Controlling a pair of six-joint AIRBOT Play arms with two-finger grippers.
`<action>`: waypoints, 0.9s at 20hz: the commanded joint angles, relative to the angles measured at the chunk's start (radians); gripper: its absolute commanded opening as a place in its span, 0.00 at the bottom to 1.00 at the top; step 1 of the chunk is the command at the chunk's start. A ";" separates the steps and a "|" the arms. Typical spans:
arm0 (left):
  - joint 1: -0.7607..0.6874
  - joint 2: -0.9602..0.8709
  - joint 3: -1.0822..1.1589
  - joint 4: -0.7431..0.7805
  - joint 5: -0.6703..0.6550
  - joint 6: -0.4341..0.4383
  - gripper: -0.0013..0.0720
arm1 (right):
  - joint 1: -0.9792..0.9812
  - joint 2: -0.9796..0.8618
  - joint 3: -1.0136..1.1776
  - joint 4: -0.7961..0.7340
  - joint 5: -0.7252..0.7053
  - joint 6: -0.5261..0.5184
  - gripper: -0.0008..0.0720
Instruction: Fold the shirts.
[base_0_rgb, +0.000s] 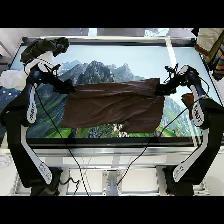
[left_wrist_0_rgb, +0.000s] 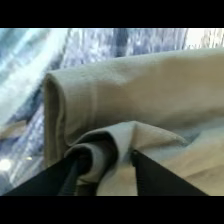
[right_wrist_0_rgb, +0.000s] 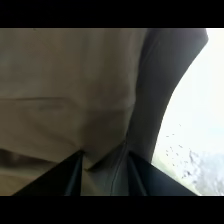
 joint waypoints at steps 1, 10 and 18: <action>0.004 0.000 0.026 0.007 -0.069 -0.014 0.62 | -0.001 0.024 0.002 -0.008 0.013 -0.007 0.48; 0.019 0.105 0.178 0.219 -0.197 0.009 0.62 | -0.007 0.206 0.002 -0.130 -0.027 -0.030 0.49; 0.022 0.496 0.177 -0.348 0.159 0.204 0.62 | -0.006 0.468 0.148 -0.072 -0.024 -0.051 0.48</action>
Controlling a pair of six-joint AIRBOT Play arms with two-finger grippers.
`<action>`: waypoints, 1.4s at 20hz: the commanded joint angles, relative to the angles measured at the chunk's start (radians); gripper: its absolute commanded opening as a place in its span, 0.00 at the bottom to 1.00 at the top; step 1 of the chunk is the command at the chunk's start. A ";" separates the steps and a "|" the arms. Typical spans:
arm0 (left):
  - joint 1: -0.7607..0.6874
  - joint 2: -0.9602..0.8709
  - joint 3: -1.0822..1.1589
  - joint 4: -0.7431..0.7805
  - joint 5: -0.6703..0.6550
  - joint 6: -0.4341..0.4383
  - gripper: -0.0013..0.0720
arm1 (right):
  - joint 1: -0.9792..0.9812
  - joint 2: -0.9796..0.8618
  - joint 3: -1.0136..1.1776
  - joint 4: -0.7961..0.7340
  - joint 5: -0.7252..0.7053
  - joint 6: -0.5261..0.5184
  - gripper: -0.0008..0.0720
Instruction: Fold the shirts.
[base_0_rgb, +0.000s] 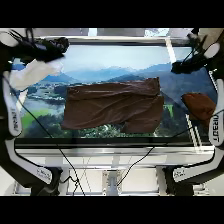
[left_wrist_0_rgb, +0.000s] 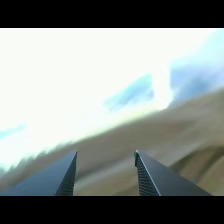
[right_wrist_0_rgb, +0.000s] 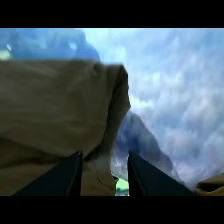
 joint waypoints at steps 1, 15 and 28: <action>0.001 0.174 0.001 -0.087 -0.006 0.078 0.61 | 0.000 0.134 0.054 0.021 0.043 -0.006 0.48; 0.000 0.430 -0.298 0.034 -0.445 0.031 0.42 | -0.002 0.539 -0.473 0.016 0.259 0.000 0.44; 0.001 0.488 -1.111 0.180 -0.202 0.065 0.44 | -0.002 0.575 -1.023 0.060 0.144 -0.058 0.58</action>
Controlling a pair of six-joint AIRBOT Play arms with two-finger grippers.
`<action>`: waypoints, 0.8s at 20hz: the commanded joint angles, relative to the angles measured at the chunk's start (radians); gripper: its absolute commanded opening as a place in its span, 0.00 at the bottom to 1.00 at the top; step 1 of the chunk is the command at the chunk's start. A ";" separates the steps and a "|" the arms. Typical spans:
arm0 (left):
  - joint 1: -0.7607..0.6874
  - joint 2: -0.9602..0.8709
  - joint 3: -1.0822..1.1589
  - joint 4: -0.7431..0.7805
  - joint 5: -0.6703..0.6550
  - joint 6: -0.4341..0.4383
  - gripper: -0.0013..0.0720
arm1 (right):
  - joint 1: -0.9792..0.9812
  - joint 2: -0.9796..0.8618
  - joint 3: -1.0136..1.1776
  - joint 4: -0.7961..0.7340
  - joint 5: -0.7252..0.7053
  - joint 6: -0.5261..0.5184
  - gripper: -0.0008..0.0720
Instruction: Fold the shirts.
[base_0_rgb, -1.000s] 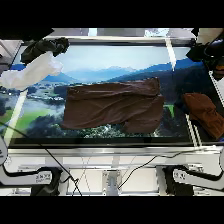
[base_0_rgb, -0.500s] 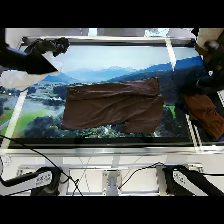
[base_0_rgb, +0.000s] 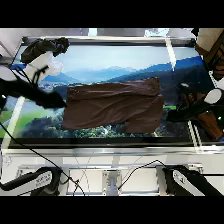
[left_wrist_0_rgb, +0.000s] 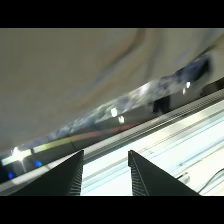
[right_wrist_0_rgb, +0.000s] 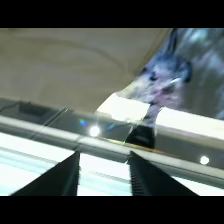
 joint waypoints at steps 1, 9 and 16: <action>0.001 0.008 -0.220 0.027 0.123 0.021 0.58 | 0.000 0.002 -0.101 0.020 -0.029 -0.019 0.58; 0.001 0.007 -0.370 0.311 0.344 -0.130 0.68 | 0.000 0.002 -0.299 0.056 -0.212 -0.043 0.62; 0.001 0.007 -0.374 0.377 0.450 -0.195 0.68 | 0.000 0.002 -0.312 0.068 -0.255 -0.043 0.62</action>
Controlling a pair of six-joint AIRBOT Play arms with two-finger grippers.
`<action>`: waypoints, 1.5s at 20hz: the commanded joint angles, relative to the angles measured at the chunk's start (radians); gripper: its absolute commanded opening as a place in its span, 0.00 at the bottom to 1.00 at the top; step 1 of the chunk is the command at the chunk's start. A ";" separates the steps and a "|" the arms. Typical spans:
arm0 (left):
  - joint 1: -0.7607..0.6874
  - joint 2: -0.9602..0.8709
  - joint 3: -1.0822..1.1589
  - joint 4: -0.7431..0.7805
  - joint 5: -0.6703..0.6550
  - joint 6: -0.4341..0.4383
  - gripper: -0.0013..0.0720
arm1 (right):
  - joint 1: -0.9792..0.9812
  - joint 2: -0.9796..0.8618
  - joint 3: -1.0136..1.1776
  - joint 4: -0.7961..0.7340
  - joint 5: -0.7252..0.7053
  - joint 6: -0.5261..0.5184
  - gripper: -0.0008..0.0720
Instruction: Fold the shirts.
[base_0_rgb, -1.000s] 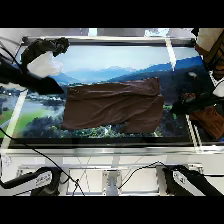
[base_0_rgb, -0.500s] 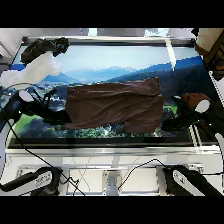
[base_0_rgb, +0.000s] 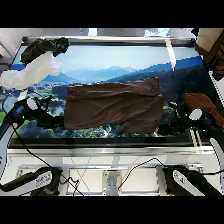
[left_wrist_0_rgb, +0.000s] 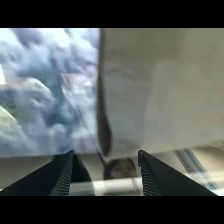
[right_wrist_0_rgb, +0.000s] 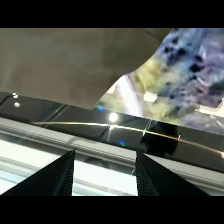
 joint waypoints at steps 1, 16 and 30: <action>0.001 0.000 -0.016 0.037 0.074 -0.050 0.68 | 0.000 0.001 -0.008 0.006 -0.037 -0.001 0.62; 0.001 -0.018 -0.162 -0.253 0.294 -0.071 0.73 | 0.000 0.001 -0.008 0.032 -0.064 -0.001 0.61; 0.001 -0.023 -0.162 -0.092 0.287 -0.067 0.04 | 0.000 0.001 -0.068 0.072 -0.138 0.060 0.56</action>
